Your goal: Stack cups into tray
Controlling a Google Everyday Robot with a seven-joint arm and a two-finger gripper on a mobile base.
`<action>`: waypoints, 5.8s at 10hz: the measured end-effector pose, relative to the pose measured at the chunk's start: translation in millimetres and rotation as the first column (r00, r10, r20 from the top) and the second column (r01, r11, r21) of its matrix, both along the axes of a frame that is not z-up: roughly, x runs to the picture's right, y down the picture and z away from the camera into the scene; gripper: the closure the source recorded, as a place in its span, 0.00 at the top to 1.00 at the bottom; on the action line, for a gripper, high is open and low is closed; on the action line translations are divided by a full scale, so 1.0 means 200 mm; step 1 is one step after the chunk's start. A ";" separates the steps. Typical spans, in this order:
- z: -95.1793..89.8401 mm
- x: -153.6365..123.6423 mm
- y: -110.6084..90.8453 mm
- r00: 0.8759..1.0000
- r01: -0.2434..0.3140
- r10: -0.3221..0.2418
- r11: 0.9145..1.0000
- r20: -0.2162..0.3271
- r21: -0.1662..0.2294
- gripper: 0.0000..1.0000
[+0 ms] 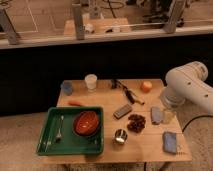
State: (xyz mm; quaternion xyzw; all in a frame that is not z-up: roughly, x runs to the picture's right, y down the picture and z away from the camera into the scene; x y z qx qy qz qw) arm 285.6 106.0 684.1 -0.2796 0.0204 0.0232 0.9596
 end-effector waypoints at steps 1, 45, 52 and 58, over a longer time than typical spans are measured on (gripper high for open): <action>0.00 0.00 0.00 1.000 0.000 0.000 1.000 0.000 0.000 0.80; 0.19 -0.94 0.78 0.796 0.240 -0.140 0.966 0.589 -0.094 0.80; 0.21 -0.91 0.86 0.794 0.249 -0.128 0.960 0.595 -0.126 0.80; 0.30 -0.95 0.92 0.813 0.272 -0.145 0.951 0.564 -0.148 0.25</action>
